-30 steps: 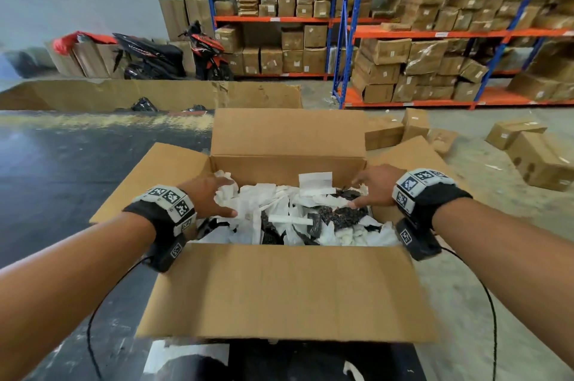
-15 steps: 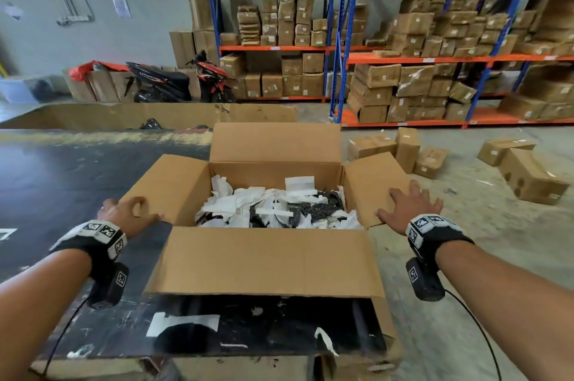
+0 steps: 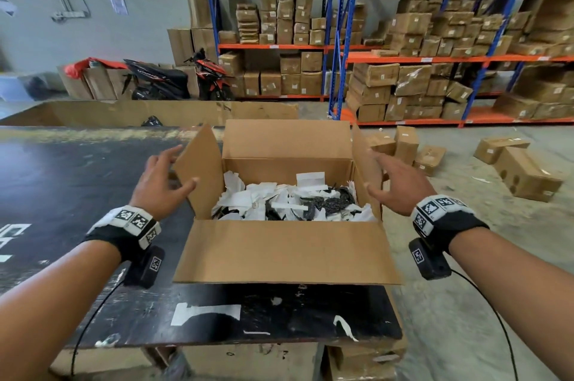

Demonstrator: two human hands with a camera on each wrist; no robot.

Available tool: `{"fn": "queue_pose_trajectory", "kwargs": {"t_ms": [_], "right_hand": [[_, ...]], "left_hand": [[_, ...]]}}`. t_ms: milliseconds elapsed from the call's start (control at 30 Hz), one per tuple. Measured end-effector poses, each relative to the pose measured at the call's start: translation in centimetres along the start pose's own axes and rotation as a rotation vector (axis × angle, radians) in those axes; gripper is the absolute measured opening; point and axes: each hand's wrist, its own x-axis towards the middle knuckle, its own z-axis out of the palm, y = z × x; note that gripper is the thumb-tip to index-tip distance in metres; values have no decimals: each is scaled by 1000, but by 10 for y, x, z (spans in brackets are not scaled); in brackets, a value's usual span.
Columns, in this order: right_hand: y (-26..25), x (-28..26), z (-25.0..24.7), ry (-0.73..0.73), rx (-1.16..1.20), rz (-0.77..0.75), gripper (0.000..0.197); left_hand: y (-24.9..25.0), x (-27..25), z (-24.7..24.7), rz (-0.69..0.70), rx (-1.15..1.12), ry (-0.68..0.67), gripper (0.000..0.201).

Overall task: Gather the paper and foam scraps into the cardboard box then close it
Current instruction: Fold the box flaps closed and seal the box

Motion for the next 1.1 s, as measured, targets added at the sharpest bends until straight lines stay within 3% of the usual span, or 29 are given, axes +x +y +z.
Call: {"fn": "queue_pose_trajectory", "kwargs": {"t_ms": [133, 267, 333, 400, 433, 500, 533, 667, 800, 867, 900, 1000, 1033, 1100], "right_hand": [[-28, -3, 10, -243, -26, -106, 70], [-21, -4, 36, -482, -34, 10, 69], [-10, -7, 49, -559, -43, 40, 63], [6, -9, 58, -587, -64, 9, 48], [14, -11, 59, -605, -82, -7, 52], [28, -17, 58, -673, -146, 15, 80], [32, -21, 57, -692, -178, 24, 91], [47, -31, 64, -665, -222, -82, 102], [59, -33, 60, -652, -47, -96, 88], [50, -33, 56, -582, 63, -17, 63], [43, -32, 53, -536, 131, 94, 57], [29, -24, 62, -332, 312, 334, 93], [25, -22, 65, -260, 363, 359, 97], [21, -17, 76, -175, 394, 399, 88]], "left_hand": [[20, -8, 18, 145, -145, -257, 78], [-4, -14, 45, 124, 37, -521, 84], [-25, -18, 51, 135, 96, -612, 76], [-45, -20, 50, 203, 149, -635, 44], [-57, -19, 48, 258, 168, -624, 44], [-77, -17, 43, 317, 254, -623, 82], [-84, -16, 41, 336, 338, -634, 91], [-100, -17, 40, 498, 445, -647, 90], [-102, -13, 32, 515, 312, -687, 70], [-98, -10, 33, 427, 207, -637, 63], [-89, -10, 33, 307, 154, -583, 64], [-70, -8, 44, -3, 40, -387, 82], [-65, -7, 49, -48, 7, -333, 84], [-64, -4, 60, -100, -37, -239, 68]]}}
